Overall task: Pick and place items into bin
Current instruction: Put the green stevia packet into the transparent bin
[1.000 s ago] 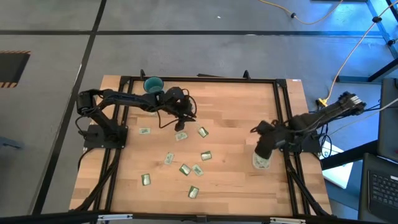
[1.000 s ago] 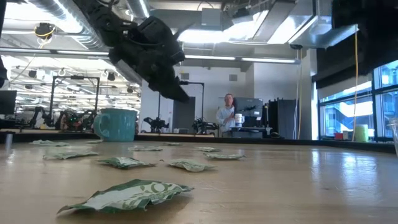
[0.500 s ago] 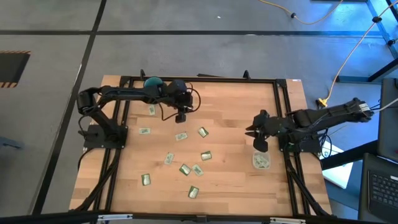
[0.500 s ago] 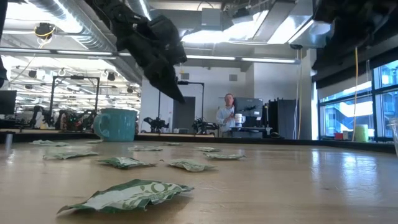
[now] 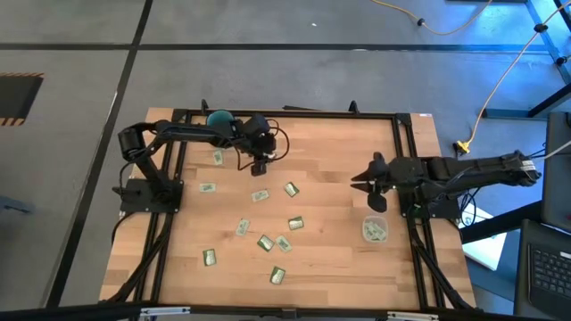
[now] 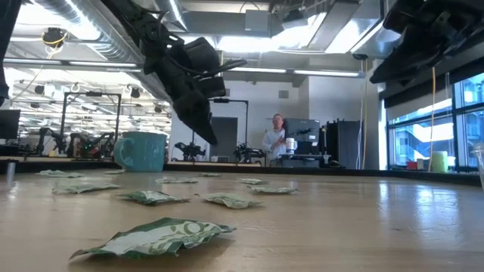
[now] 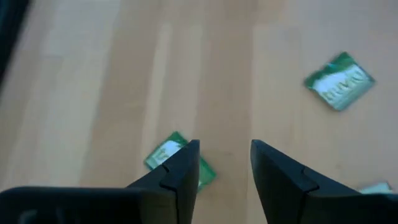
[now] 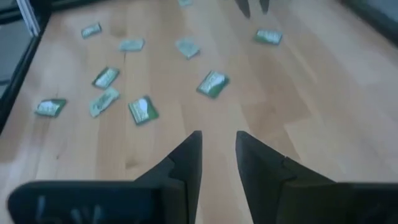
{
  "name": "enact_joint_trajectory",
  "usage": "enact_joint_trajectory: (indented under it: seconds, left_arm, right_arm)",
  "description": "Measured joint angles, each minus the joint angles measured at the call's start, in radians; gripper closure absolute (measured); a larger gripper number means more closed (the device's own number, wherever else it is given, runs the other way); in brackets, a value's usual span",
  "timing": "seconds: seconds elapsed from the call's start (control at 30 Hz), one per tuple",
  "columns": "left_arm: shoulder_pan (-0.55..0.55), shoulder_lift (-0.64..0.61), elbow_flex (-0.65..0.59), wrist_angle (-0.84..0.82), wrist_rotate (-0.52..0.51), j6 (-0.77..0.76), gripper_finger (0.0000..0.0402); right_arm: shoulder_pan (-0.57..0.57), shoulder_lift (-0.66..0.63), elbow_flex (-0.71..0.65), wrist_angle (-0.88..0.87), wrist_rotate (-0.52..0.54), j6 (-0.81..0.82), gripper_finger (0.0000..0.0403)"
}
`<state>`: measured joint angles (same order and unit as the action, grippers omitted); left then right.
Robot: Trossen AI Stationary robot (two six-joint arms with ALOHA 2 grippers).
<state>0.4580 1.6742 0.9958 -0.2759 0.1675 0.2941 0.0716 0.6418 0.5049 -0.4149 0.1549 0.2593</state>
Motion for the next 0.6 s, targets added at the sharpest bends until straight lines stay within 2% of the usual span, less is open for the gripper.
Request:
enact_joint_trajectory:
  seconds: [0.1,0.37,0.6]
  left_arm:
    - [0.001,0.0,0.0,-0.004,-0.045,-0.019,0.0267]
    - [0.003,0.013,0.0,-0.018,-0.046,-0.048,0.0283]
    - [0.003,0.054,0.0,-0.012,-0.051,-0.066,0.0278]
  right_arm:
    - [-0.014,-0.019,-0.036,0.054,-0.005,-0.01,0.0301]
    - [-0.036,-0.023,-0.072,0.074,-0.018,-0.026,0.0301]
    - [-0.036,-0.023,-0.072,0.086,-0.017,-0.033,0.0301]
